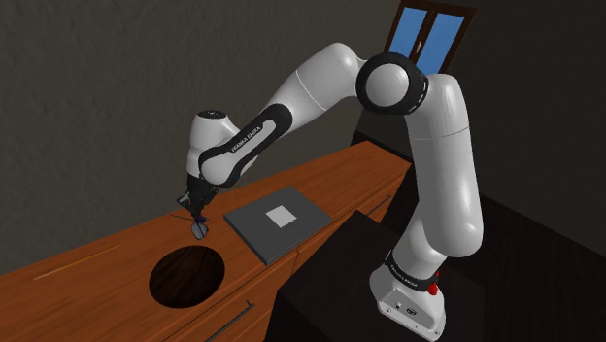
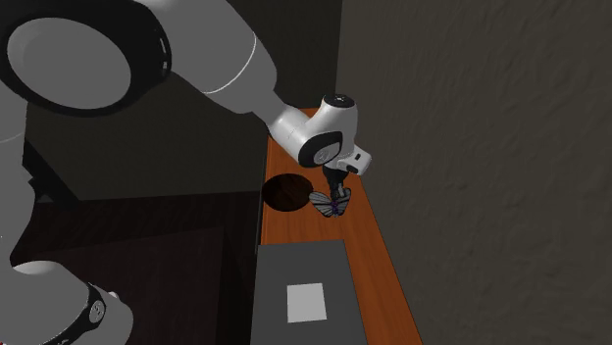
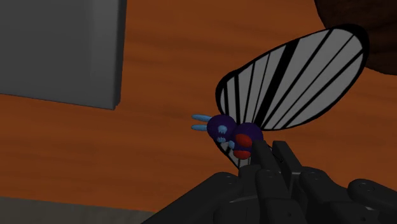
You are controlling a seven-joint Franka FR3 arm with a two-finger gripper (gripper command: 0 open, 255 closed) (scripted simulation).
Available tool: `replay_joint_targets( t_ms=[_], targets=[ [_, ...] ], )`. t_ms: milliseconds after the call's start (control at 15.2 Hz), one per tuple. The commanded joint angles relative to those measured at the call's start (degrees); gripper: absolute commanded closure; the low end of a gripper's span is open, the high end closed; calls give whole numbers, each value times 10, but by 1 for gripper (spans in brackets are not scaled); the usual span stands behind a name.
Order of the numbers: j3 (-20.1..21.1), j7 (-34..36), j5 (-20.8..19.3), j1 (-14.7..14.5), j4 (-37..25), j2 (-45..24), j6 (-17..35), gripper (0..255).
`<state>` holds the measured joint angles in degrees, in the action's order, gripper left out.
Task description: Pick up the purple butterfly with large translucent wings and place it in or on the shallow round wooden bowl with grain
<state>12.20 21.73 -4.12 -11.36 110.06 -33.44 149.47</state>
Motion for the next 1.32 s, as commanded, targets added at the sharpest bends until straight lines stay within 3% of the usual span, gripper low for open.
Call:
replay_joint_targets(
  t_ms=[0, 924, 1254],
  targets=[
    [3, -1, 3, 2, 2, 13, -11, 255],
    [17, -8, 21, 14, -1, 88, -89, 255],
    [32, 48, 20, -22, 67, 138, -67, 255]
  ],
)
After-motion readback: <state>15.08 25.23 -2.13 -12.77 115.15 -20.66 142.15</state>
